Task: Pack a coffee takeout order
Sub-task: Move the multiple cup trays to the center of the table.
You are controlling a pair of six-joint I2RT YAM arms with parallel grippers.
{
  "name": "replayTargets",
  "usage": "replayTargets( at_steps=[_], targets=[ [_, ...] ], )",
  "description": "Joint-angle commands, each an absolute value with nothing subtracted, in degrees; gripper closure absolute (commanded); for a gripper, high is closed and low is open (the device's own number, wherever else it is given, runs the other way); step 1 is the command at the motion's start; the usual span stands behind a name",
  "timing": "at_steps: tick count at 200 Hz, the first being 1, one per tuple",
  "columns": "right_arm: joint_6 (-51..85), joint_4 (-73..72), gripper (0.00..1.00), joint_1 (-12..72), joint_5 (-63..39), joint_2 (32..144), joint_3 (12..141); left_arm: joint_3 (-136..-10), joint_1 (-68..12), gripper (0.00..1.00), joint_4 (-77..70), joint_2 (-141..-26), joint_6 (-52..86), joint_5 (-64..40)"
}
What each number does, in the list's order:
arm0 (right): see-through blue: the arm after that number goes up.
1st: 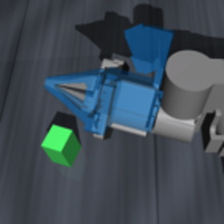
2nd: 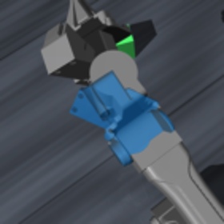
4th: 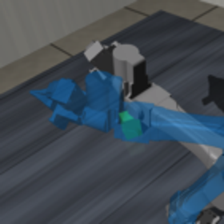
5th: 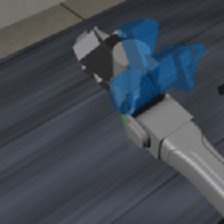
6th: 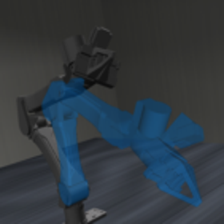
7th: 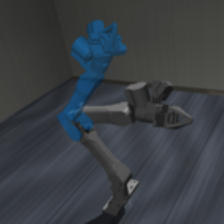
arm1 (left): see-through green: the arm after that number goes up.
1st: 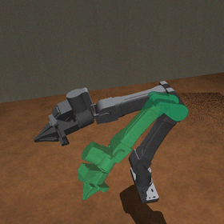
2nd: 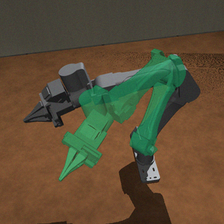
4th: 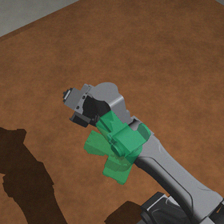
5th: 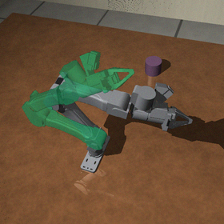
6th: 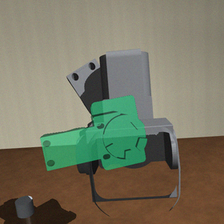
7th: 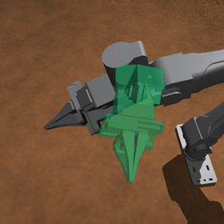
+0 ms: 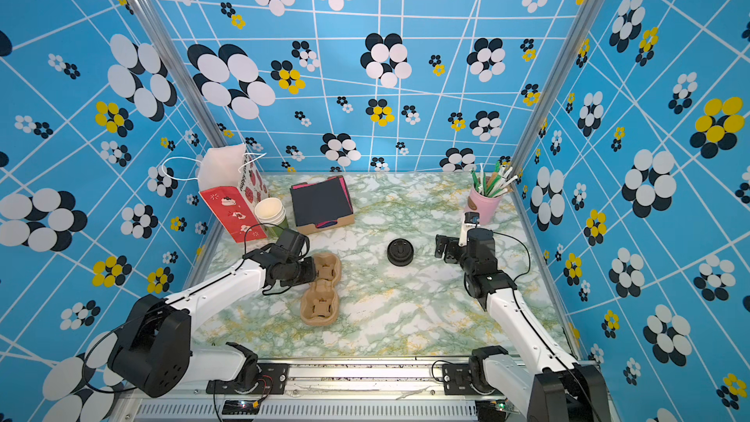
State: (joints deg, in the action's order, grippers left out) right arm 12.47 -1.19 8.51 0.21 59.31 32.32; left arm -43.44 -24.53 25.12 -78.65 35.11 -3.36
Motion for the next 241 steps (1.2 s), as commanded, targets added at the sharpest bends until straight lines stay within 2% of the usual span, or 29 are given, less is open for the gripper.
replayTargets(
  at_steps=[1,12,35,110,153,170,241],
  targets=[
    [11.44,-0.08,0.01,9.14,-0.69,59.92,34.06,-42.53,-27.04,0.72,24.62,-80.1,39.13,-3.01],
    [11.45,-0.09,0.01,9.14,-0.83,60.24,34.16,-42.96,-28.29,0.79,24.48,-80.78,40.96,-2.52],
    [11.48,0.09,0.01,9.21,-1.27,60.86,34.59,-44.87,-30.82,0.86,24.77,-82.55,44.25,-2.27],
    [12.49,0.0,0.01,9.21,-1.63,63.36,36.01,-54.42,-44.7,0.89,24.11,-91.29,51.86,0.34],
    [12.38,2.68,0.01,9.21,-1.69,63.81,38.37,-66.25,-51.12,0.9,29.69,-101.91,54.44,1.21],
    [11.8,3.66,0.01,9.16,-1.41,63.41,38.8,-70.92,-52.42,0.95,30.31,-105.88,54.78,0.09],
    [9.84,6.7,0.01,9.22,1.0,61.5,39.44,-83.79,-52.88,0.95,29.48,-116.44,54.93,1.39]
  ],
)
